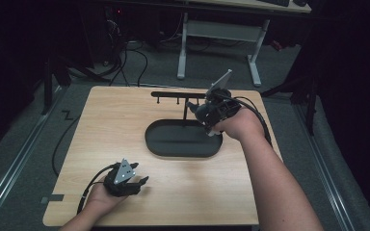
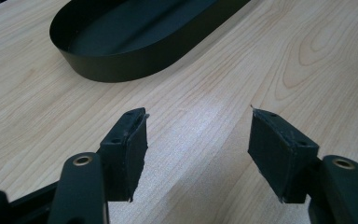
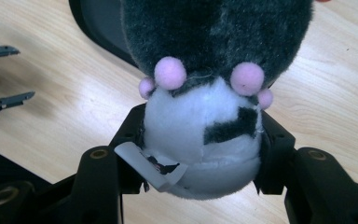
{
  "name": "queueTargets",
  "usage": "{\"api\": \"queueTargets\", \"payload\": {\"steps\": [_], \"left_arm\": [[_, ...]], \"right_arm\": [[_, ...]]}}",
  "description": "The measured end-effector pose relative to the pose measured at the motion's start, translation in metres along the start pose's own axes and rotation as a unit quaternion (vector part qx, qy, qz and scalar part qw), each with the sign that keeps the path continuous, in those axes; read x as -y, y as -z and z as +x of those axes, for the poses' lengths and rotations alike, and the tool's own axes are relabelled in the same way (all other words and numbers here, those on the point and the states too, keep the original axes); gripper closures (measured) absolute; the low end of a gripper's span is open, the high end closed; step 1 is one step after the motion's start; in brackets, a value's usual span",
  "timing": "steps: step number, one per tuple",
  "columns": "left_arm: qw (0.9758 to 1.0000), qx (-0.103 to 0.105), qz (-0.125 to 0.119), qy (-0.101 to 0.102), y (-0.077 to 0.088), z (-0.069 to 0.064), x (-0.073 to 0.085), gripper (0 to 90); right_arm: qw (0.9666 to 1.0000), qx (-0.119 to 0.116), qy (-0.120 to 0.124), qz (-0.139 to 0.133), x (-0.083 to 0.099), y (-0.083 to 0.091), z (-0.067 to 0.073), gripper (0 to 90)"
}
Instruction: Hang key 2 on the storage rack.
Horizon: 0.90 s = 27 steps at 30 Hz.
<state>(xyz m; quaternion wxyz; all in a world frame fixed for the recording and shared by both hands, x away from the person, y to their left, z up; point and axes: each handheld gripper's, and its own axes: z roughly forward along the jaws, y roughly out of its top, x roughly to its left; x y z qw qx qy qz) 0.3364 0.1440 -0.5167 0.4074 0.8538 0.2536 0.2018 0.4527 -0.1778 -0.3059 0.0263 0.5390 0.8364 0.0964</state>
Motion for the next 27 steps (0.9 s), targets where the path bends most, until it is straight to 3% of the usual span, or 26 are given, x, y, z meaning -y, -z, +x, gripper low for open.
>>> {"api": "queueTargets", "payload": {"steps": [5, 11, 27], "left_arm": [[1.0, 0.0, 0.0, 0.0, 0.0, 0.0, 0.0, 37.4], [1.0, -0.001, 0.0, 0.0, 0.0, 0.0, 0.0, 37.6], [1.0, 0.002, 0.004, -0.001, -0.002, -0.001, 0.0, 37.7]], "right_arm": [[1.0, 0.002, -0.002, -0.008, -0.005, 0.002, -0.002, 48.0], [0.9996, 0.022, -0.014, -0.008, -0.008, 0.0, -0.009, 48.0], [0.9996, 0.003, -0.016, 0.023, 0.002, -0.046, -0.016, 48.0]]}}
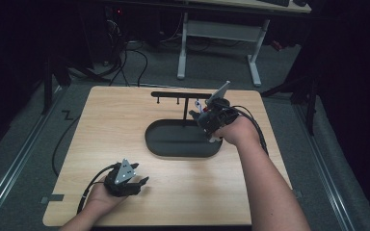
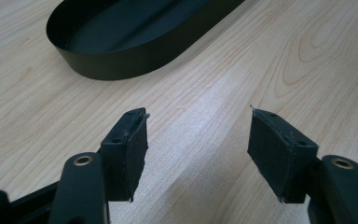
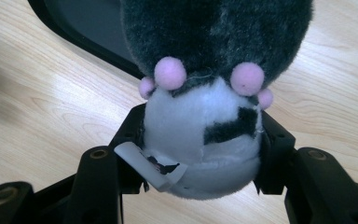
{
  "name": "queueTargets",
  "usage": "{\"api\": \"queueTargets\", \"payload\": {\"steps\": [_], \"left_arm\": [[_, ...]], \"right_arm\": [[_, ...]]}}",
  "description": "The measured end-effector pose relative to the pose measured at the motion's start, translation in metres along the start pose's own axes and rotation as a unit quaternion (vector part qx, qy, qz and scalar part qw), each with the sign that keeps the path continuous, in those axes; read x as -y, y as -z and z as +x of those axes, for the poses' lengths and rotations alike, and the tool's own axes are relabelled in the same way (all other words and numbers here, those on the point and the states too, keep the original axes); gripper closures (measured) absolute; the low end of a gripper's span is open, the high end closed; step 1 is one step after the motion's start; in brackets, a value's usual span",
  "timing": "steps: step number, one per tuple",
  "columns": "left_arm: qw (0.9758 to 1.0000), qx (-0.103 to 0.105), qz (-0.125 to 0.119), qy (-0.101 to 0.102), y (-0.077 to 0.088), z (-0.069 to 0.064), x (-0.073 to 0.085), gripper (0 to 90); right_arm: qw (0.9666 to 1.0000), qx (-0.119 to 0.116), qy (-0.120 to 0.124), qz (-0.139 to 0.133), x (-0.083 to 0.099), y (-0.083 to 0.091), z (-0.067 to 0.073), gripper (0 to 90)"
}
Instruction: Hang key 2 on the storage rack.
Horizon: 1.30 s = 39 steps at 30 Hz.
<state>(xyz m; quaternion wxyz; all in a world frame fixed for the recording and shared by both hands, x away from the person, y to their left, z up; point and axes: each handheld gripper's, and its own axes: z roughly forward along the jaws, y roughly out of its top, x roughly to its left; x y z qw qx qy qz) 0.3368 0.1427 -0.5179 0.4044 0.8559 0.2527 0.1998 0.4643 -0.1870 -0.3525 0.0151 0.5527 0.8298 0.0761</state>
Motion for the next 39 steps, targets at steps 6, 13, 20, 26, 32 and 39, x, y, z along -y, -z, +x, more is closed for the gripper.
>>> {"api": "queueTargets", "payload": {"steps": [6, 13, 20, 26, 32, 39], "left_arm": [[1.0, 0.001, 0.001, 0.001, 0.001, 0.001, 0.0, 37.8], [1.0, 0.004, -0.001, 0.001, 0.001, 0.0, 0.0, 37.7], [1.0, 0.008, -0.001, 0.003, 0.002, 0.0, 0.0, 38.3], [0.9999, 0.01, -0.001, 0.002, 0.001, 0.0, -0.001, 38.8], [0.9999, 0.012, -0.003, 0.002, -0.001, -0.002, -0.003, 38.4], [0.9998, 0.016, -0.006, 0.008, -0.003, -0.002, -0.005, 37.8]], "right_arm": [[1.0, -0.006, -0.001, 0.001, -0.004, -0.013, 0.0, 47.8], [1.0, -0.008, 0.003, -0.004, -0.01, -0.024, 0.002, 46.7], [0.9996, -0.013, 0.005, -0.025, -0.014, -0.033, 0.005, 30.6], [0.9992, -0.01, -0.001, -0.038, -0.011, -0.031, 0.004, 26.4], [0.9988, -0.011, -0.005, -0.048, 0.0, -0.025, 0.0, 27.8], [0.9983, -0.012, -0.013, -0.055, 0.015, -0.027, -0.006, 28.4]]}}
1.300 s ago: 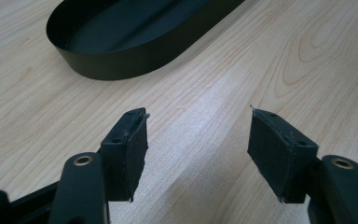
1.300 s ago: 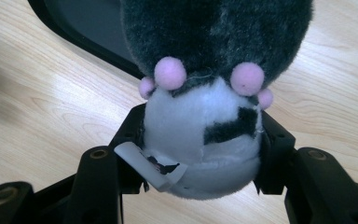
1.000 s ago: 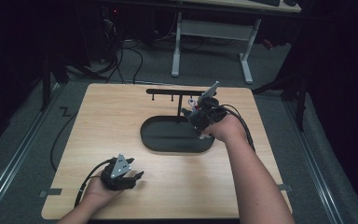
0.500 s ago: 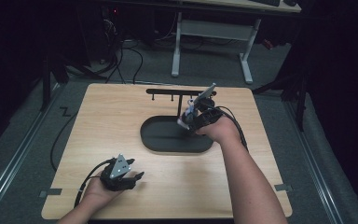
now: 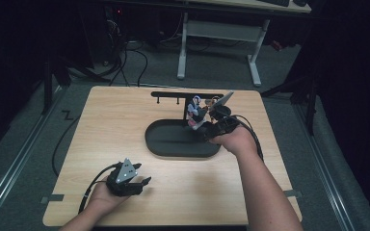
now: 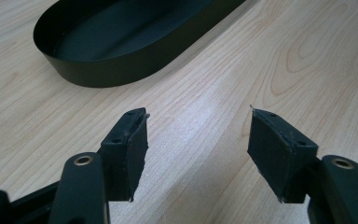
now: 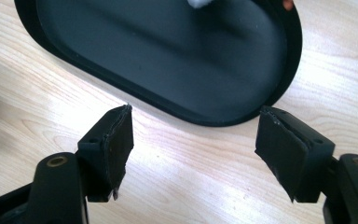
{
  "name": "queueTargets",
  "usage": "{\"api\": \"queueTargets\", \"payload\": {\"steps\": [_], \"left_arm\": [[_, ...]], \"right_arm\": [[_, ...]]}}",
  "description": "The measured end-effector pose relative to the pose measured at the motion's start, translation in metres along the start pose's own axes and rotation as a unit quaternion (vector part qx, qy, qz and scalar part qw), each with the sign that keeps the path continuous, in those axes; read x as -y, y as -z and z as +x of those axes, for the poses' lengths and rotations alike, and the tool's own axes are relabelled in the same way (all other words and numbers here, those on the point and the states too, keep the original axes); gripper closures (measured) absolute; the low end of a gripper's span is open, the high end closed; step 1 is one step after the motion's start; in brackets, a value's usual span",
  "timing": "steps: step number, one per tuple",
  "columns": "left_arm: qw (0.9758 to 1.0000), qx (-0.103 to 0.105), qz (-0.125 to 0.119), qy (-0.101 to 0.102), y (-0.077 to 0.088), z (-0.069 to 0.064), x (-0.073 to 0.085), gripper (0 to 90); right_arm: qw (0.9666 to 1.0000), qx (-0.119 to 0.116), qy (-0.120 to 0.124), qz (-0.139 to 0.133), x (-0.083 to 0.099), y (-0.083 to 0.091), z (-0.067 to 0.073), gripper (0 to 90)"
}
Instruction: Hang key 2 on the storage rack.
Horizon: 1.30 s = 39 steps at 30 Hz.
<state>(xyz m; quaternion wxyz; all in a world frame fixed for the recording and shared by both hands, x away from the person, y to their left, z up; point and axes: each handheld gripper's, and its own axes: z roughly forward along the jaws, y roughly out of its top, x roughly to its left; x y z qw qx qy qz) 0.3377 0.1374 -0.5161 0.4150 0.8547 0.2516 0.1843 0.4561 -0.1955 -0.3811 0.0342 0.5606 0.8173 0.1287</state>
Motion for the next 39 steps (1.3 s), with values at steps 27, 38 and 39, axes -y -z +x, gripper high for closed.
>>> {"api": "queueTargets", "payload": {"steps": [27, 38, 39], "left_arm": [[0.9983, 0.034, 0.0, 0.047, -0.004, 0.005, 0.0, 38.2], [0.9953, 0.042, -0.019, 0.085, 0.002, 0.009, 0.001, 38.6], [0.9942, 0.046, -0.025, 0.094, 0.003, 0.01, 0.002, 38.6]], "right_arm": [[0.9839, 0.033, 0.022, -0.174, 0.125, -0.068, -0.002, 25.5], [0.9497, 0.046, 0.015, -0.309, 0.2, -0.092, 0.011, 16.8], [0.9502, 0.04, 0.022, -0.308, 0.201, -0.09, 0.011, 17.4]]}}
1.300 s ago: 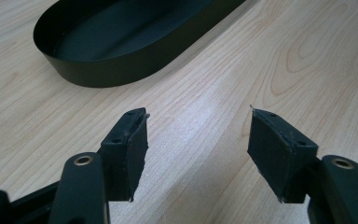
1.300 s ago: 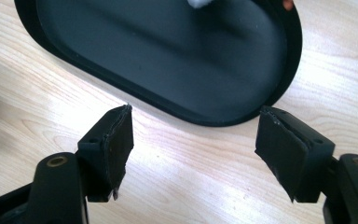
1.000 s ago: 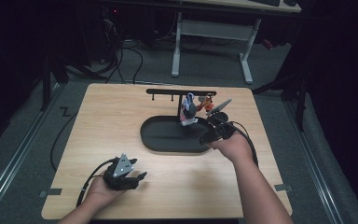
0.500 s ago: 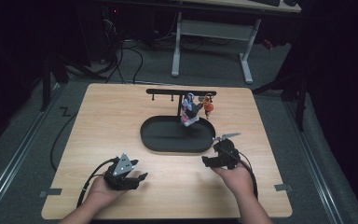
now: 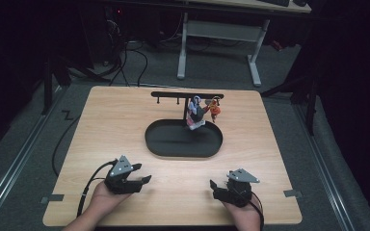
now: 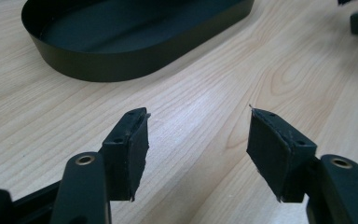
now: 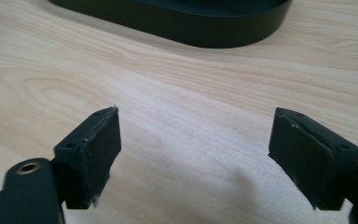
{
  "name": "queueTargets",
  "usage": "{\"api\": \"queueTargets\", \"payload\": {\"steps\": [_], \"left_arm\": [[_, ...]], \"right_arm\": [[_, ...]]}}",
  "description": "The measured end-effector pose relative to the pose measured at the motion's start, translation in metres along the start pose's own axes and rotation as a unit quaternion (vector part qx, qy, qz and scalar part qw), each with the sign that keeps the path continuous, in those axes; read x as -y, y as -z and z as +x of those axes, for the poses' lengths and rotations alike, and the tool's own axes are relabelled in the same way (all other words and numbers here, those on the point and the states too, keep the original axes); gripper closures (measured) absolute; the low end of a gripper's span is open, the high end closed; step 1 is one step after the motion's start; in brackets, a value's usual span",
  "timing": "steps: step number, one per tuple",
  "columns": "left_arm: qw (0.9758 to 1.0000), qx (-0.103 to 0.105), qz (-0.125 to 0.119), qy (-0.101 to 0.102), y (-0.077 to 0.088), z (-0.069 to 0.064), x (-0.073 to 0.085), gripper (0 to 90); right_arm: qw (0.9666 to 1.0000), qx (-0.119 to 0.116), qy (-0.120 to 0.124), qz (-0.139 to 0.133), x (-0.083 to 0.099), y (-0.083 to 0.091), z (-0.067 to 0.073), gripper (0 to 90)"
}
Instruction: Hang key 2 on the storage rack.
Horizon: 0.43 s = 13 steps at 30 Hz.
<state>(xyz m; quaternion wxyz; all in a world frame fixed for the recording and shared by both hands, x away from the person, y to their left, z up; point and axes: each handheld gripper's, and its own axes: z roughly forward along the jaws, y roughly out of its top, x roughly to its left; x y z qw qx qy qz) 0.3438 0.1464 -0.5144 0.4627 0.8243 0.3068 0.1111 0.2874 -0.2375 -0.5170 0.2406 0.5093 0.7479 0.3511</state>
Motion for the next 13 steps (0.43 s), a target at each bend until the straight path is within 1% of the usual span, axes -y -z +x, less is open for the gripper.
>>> {"api": "queueTargets", "payload": {"steps": [1, 2, 3, 5, 6, 7, 10, 11, 13], "left_arm": [[1.0, 0.004, -0.001, 0.005, 0.001, 0.001, 0.001, 38.4], [1.0, 0.006, -0.001, 0.007, 0.002, 0.001, 0.001, 37.9], [1.0, 0.003, 0.003, 0.006, 0.002, 0.002, 0.002, 36.7], [1.0, -0.002, 0.001, 0.009, 0.003, 0.002, 0.003, 36.2], [1.0, -0.002, 0.002, 0.009, 0.003, 0.002, 0.004, 36.2], [1.0, -0.005, 0.003, 0.005, 0.004, 0.001, 0.005, 36.2], [0.9999, -0.012, 0.006, -0.008, 0.008, -0.001, 0.007, 35.4], [0.9998, -0.014, 0.006, -0.012, 0.009, -0.001, 0.008, 35.0], [0.9998, -0.014, 0.008, -0.015, 0.011, -0.001, 0.008, 33.4]], "right_arm": [[1.0, 0.005, 0.002, -0.001, 0.001, 0.001, 0.0, 17.5], [1.0, 0.004, -0.001, 0.002, 0.003, 0.0, -0.003, 17.4], [0.9999, 0.001, -0.008, 0.008, 0.004, -0.003, -0.005, 17.4], [0.9998, -0.005, -0.019, 0.01, 0.004, -0.007, -0.007, 17.4], [0.9999, -0.005, -0.014, 0.008, 0.003, -0.007, -0.007, 17.4], [0.9999, -0.004, -0.009, 0.005, 0.002, -0.008, -0.007, 17.4], [0.9999, -0.011, -0.011, -0.002, -0.002, -0.01, -0.004, 17.3], [0.9998, -0.013, -0.016, -0.006, -0.003, -0.011, -0.002, 16.8], [0.9997, -0.011, -0.018, -0.009, -0.005, -0.012, -0.001, 16.5]]}}
